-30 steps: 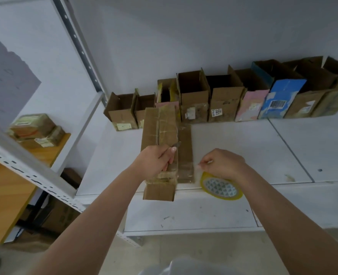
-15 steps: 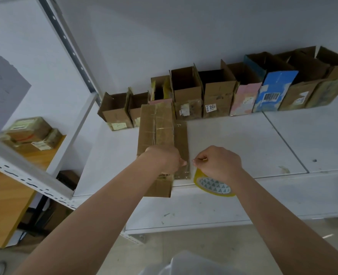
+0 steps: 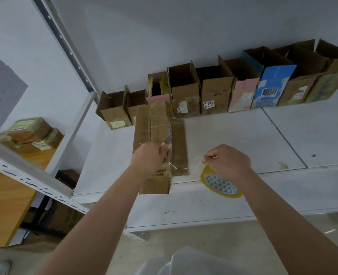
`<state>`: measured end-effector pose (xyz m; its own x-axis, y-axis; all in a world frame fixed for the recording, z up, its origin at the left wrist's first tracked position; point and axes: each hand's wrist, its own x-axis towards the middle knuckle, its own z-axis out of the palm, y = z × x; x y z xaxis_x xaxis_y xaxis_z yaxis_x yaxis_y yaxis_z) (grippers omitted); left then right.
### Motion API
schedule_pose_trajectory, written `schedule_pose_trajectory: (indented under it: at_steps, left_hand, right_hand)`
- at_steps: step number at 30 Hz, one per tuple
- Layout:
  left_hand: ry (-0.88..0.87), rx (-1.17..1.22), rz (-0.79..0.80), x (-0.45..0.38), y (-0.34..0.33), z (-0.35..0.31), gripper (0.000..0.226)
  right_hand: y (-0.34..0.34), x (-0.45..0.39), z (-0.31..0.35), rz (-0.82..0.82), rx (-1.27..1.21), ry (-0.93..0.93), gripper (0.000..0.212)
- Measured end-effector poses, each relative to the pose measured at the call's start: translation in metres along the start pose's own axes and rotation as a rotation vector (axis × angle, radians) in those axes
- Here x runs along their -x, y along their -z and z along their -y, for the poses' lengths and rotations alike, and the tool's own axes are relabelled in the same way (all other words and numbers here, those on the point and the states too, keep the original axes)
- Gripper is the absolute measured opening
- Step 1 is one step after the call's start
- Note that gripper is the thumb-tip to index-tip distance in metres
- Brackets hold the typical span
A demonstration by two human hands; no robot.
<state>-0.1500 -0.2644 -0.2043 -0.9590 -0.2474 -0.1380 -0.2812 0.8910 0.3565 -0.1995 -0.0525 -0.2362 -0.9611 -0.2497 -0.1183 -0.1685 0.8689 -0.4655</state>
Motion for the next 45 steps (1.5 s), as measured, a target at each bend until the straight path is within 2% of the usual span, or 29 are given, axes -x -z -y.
schedule_pose_trajectory:
  at_steps: [2, 4, 6, 9, 11, 15, 17, 19, 20, 21, 25, 27, 29, 33, 36, 39, 41, 43, 45]
  left_hand:
    - [0.084, -0.158, -0.110, 0.003, -0.013, -0.010, 0.047]
    - [0.140, -0.269, -0.168, 0.004, -0.022, -0.017, 0.035]
    - [0.174, -0.293, -0.173, 0.006, -0.024, -0.022, 0.030]
    - [0.136, -0.219, -0.142, 0.007, -0.019, -0.020, 0.033]
    - [0.107, -0.104, -0.123, 0.010, -0.010, -0.012, 0.034]
    - [0.039, 0.316, -0.253, 0.024, 0.002, -0.022, 0.057]
    - [-0.023, 0.451, -0.186, 0.031, -0.005, -0.042, 0.068]
    - [-0.040, 0.487, -0.109, 0.035, -0.016, -0.057, 0.050]
    - [-0.037, 0.552, -0.102, 0.035, -0.022, -0.061, 0.035]
    - [-0.029, 0.651, -0.106, 0.036, -0.027, -0.063, 0.029]
    - [0.103, 1.059, -0.066, 0.048, -0.039, -0.078, 0.033]
    - [0.168, 1.129, -0.005, 0.052, -0.040, -0.081, 0.032]
    - [0.159, 1.086, 0.041, 0.055, -0.038, -0.081, 0.026]
    - [0.005, 0.920, 0.074, 0.068, -0.030, -0.067, 0.020]
    - [-0.024, 0.851, -0.125, 0.075, -0.021, -0.049, 0.011]
    - [0.019, 0.955, -0.443, 0.074, -0.002, -0.006, 0.011]
    - [0.129, 0.883, -0.552, 0.068, 0.007, 0.034, 0.019]
    - [0.324, 0.708, -0.526, 0.057, 0.006, 0.076, 0.036]
    - [0.465, 0.540, -0.382, 0.046, -0.006, 0.110, 0.054]
  right_hand:
    - [-0.001, 0.000, -0.001, -0.012, -0.001, -0.002, 0.023]
    - [-0.002, 0.001, -0.002, -0.023, -0.017, 0.001, 0.022]
    - [-0.002, 0.002, -0.003, -0.034, -0.029, 0.007, 0.022]
    - [-0.001, 0.003, -0.006, -0.027, -0.063, -0.003, 0.022]
    - [0.002, 0.005, -0.011, -0.008, -0.156, -0.009, 0.021]
    - [0.011, 0.010, -0.012, -0.004, -0.337, 0.041, 0.022]
    - [0.016, 0.012, -0.007, -0.009, -0.377, 0.071, 0.022]
    - [0.019, 0.016, -0.004, -0.034, -0.383, 0.093, 0.023]
    - [0.020, 0.017, -0.004, -0.062, -0.367, 0.101, 0.025]
    - [0.020, 0.019, -0.004, -0.104, -0.344, 0.105, 0.029]
    - [0.018, 0.020, -0.004, -0.314, -0.295, 0.139, 0.027]
    - [0.013, 0.022, -0.003, -0.462, -0.209, 0.228, 0.028]
    - [0.007, 0.025, -0.007, -0.618, -0.086, 0.319, 0.027]
    - [-0.003, 0.019, -0.010, -0.726, 0.031, 0.394, 0.031]
    - [-0.014, 0.007, -0.010, -0.813, 0.113, 0.438, 0.026]
    - [-0.027, -0.002, -0.023, -0.700, 0.119, 0.292, 0.033]
    - [-0.037, -0.005, -0.031, -0.549, 0.127, 0.168, 0.033]
    - [-0.046, -0.005, -0.029, -0.384, 0.144, 0.034, 0.037]
    - [-0.049, -0.006, -0.022, -0.335, 0.153, -0.044, 0.046]
